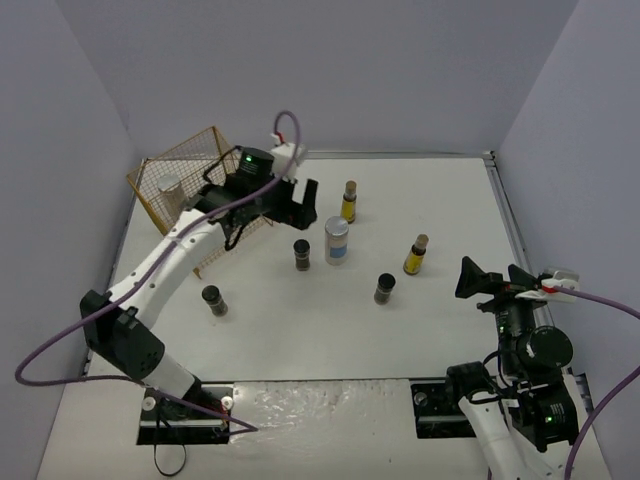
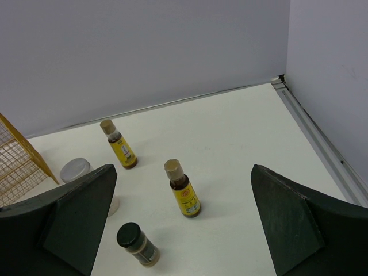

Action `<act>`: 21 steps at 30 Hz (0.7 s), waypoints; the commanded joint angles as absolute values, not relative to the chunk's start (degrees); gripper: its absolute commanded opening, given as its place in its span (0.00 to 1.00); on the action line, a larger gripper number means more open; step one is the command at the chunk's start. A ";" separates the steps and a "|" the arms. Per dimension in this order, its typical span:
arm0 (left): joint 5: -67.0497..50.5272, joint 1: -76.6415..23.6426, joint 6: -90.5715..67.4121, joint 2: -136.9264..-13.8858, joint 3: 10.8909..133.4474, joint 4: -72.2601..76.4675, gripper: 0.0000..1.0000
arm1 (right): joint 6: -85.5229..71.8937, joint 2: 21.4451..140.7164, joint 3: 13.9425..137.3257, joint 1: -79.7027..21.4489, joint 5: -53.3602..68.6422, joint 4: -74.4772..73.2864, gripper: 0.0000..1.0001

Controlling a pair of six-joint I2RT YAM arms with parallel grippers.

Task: Organize the condiment bottles

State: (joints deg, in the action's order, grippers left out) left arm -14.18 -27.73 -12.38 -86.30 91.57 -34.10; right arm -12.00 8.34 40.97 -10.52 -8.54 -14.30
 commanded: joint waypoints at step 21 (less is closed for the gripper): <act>-4.20 -42.54 -3.25 -109.55 98.44 -19.54 0.93 | -10.90 10.03 41.13 -10.46 -4.64 -9.05 1.00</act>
State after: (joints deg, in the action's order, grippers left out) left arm -6.06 -42.11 -4.41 -111.27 94.27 -23.13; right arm -11.70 8.38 40.91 -10.52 -5.64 -13.96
